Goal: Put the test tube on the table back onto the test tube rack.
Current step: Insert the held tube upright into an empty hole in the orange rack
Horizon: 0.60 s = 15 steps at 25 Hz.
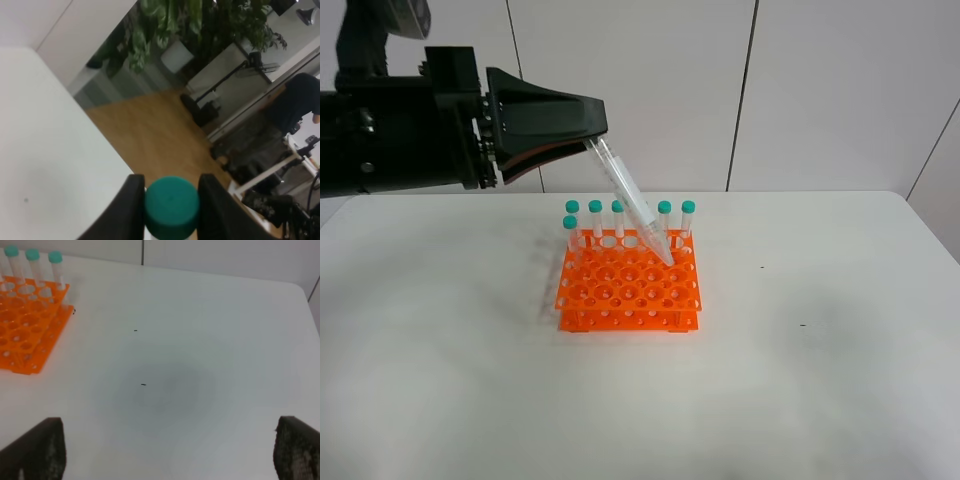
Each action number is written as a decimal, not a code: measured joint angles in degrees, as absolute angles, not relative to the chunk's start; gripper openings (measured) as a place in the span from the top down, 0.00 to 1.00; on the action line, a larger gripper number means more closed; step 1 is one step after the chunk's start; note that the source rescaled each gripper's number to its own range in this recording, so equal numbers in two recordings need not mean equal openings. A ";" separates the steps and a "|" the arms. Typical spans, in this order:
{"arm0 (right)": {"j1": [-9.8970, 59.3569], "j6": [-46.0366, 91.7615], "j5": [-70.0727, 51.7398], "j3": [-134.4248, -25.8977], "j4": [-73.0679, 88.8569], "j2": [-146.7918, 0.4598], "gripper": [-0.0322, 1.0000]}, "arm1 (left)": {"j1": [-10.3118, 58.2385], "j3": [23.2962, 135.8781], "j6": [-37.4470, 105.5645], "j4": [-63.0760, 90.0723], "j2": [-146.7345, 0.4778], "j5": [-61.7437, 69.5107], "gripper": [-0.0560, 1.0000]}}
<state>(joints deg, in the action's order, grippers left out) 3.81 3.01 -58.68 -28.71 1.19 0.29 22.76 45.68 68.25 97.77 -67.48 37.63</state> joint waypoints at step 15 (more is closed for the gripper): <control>3.81 3.01 -58.68 -28.71 1.19 0.29 0.09 | 24.26 48.87 69.69 61.76 -64.99 18.30 0.95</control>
<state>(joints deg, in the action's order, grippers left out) 3.81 3.01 -58.68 -28.71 1.19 0.29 24.26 48.87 69.69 61.76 -64.99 18.30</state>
